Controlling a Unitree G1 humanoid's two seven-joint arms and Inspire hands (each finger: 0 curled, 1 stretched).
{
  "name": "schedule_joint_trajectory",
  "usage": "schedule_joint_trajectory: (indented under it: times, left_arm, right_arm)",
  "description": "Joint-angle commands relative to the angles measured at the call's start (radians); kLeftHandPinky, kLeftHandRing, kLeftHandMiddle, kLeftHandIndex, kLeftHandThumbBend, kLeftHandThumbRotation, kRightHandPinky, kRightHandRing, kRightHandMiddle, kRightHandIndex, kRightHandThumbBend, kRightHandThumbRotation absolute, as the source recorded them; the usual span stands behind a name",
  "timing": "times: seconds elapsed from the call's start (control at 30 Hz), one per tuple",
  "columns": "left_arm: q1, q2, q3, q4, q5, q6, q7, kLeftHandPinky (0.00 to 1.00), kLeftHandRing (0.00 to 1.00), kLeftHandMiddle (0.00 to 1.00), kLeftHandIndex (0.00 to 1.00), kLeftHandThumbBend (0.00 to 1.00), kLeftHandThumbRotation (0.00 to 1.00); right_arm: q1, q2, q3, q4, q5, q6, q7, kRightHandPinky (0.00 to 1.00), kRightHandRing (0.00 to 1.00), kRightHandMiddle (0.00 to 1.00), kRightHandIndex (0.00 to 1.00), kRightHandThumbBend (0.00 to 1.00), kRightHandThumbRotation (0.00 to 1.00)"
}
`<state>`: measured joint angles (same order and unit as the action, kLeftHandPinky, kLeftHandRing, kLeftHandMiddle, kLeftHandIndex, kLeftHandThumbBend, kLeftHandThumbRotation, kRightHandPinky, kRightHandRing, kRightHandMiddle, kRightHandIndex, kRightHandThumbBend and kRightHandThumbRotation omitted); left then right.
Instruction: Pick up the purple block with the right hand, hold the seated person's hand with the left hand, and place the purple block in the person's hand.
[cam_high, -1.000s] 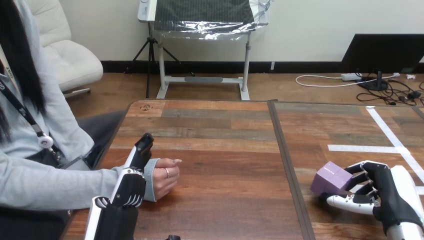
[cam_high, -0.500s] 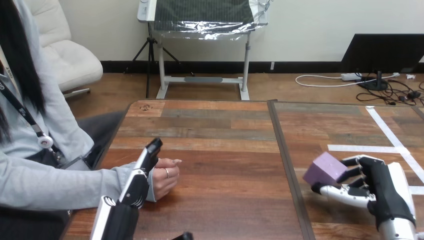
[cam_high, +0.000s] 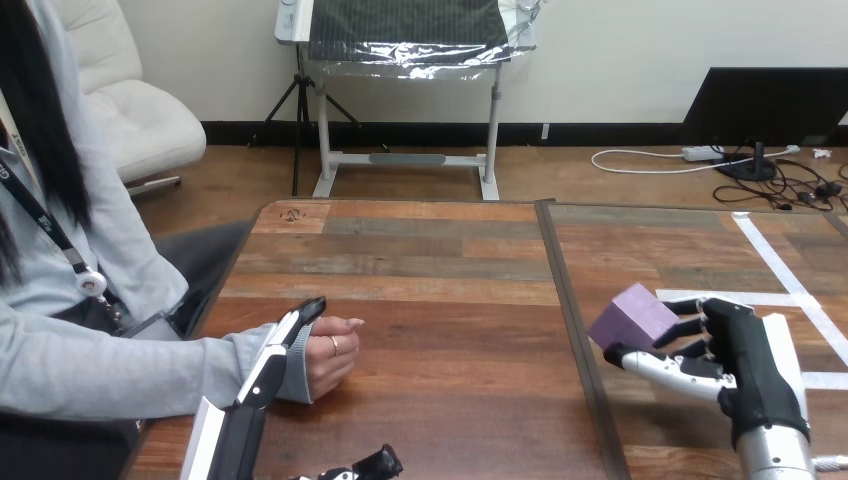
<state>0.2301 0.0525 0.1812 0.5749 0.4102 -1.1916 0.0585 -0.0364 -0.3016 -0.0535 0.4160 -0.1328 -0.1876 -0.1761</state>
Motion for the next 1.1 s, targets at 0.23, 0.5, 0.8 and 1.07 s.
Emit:
schedule_joint_trajectory:
  times: [0.23, 0.5, 0.8, 1.07]
  left_arm:
    - [-0.049, 0.045, 0.020, -0.117, 0.213, 0.103, 0.228, 0.97, 0.97, 0.96, 0.92, 1.00, 0.43]
    - [-0.069, 0.077, 0.006, -0.126, 0.262, 0.150, 0.331, 0.94, 0.95, 0.93, 0.92, 1.00, 0.41]
    - [-0.078, 0.116, -0.023, -0.146, 0.270, 0.217, 0.369, 0.93, 0.95, 0.93, 0.92, 1.00, 0.43]
    - [-0.083, 0.157, -0.051, -0.166, 0.286, 0.273, 0.395, 0.95, 0.97, 0.95, 0.94, 1.00, 0.44]
  right_arm:
    - [-0.071, 0.041, -0.028, -0.094, 0.042, -0.018, 0.009, 0.29, 0.32, 0.40, 0.50, 0.78, 0.00]
    - [-0.076, 0.061, -0.026, -0.096, 0.046, -0.034, 0.010, 0.28, 0.32, 0.39, 0.50, 0.77, 0.00]
    - [-0.085, 0.079, -0.023, -0.074, 0.050, -0.065, 0.012, 0.28, 0.32, 0.40, 0.50, 0.75, 0.00]
    - [-0.098, 0.087, -0.019, -0.037, 0.049, -0.104, 0.019, 0.28, 0.32, 0.40, 0.50, 0.74, 0.00]
